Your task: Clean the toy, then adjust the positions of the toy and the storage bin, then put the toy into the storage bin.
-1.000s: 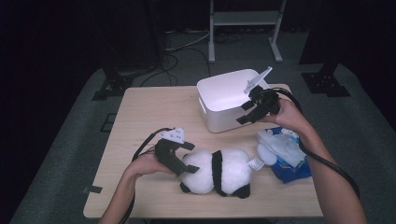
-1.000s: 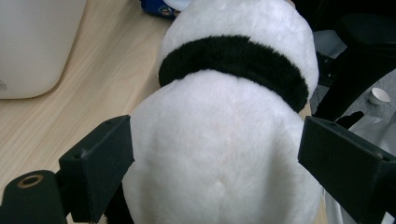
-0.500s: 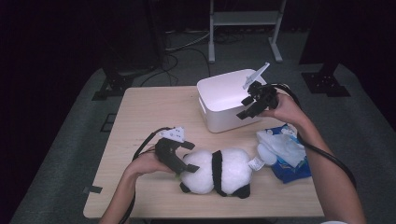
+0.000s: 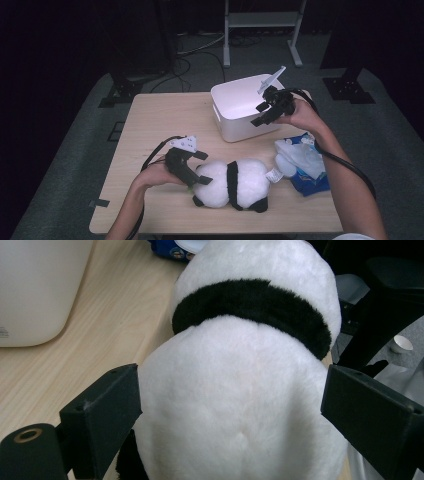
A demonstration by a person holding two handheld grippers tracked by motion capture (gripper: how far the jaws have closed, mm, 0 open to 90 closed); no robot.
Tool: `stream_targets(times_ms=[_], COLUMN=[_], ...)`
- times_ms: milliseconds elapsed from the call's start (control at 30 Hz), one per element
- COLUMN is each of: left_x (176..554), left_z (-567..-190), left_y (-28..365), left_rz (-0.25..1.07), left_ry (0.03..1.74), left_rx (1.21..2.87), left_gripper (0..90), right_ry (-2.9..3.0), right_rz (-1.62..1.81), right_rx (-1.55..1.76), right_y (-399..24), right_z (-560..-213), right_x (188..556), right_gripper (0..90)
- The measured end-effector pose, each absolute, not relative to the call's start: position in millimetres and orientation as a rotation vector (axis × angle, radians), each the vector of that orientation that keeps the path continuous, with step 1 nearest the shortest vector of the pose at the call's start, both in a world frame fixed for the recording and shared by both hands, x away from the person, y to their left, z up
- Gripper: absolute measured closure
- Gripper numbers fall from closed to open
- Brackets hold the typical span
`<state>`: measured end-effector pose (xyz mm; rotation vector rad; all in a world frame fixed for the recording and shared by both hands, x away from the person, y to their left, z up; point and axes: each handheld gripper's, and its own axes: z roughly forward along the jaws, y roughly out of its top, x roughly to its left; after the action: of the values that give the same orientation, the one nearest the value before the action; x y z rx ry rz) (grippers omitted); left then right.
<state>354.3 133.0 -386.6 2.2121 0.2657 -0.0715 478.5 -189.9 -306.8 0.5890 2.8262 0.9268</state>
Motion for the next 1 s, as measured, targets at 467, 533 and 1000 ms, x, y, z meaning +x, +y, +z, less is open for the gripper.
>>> stream_targets(times_ms=[467,533,1000], left_x=[354.7,354.8,354.7], left_z=[-387.2,-387.2,-386.8], left_y=[128.7,129.3,132.7], left_rz=[-0.087,-0.090,-0.092], left_ry=[0.243,0.246,0.251], left_rx=[2.225,2.219,2.216], left_gripper=[7.9,7.9,7.9], right_ry=[2.823,2.822,2.818], right_rz=[0.929,0.928,0.930], right_rx=[0.604,0.611,0.593], right_y=[-196.7,-197.5,-194.4], right_z=[-307.5,-308.4,-310.6], right_x=[478.2,479.1,490.4], right_gripper=[27.9,27.9,28.1])
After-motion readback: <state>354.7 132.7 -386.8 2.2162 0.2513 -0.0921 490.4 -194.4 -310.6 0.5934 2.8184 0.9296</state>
